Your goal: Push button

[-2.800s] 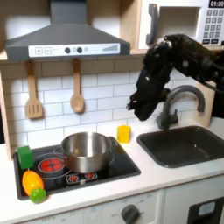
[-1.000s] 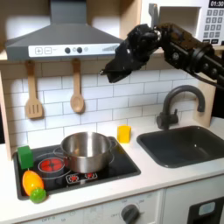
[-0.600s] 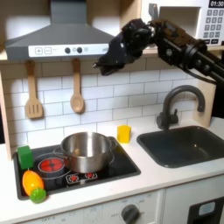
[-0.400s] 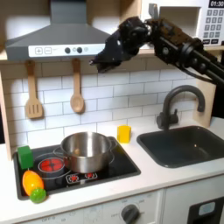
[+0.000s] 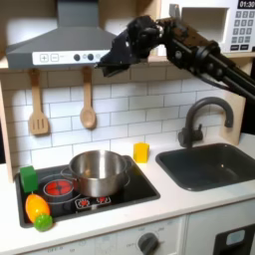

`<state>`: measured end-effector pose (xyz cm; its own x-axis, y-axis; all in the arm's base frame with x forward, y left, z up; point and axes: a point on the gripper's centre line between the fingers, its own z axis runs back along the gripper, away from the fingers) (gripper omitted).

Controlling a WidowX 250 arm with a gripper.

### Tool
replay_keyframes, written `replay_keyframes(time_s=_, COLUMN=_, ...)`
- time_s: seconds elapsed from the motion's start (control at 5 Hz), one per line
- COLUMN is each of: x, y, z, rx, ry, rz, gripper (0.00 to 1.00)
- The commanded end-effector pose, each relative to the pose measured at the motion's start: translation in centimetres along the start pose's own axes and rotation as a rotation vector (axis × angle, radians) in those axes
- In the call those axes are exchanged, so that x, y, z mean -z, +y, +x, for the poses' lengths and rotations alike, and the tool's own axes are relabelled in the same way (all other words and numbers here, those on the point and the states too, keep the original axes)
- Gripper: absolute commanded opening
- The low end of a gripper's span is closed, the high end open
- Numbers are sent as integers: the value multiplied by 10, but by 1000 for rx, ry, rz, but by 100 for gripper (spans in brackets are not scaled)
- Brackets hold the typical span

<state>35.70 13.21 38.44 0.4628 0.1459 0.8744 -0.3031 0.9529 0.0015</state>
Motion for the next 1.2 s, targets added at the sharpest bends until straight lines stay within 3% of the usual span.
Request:
replay_keyframes(time_s=0.0, x=11, y=1, z=10, rx=0, ry=-24, rz=16, gripper=0)
replay_keyframes(time_s=0.2, x=15, y=7, z=12, rx=-1, ry=-29, rz=28, gripper=0)
replay_keyframes(time_s=1.0, x=25, y=4, z=29, rx=14, ry=-66, rz=20, gripper=0)
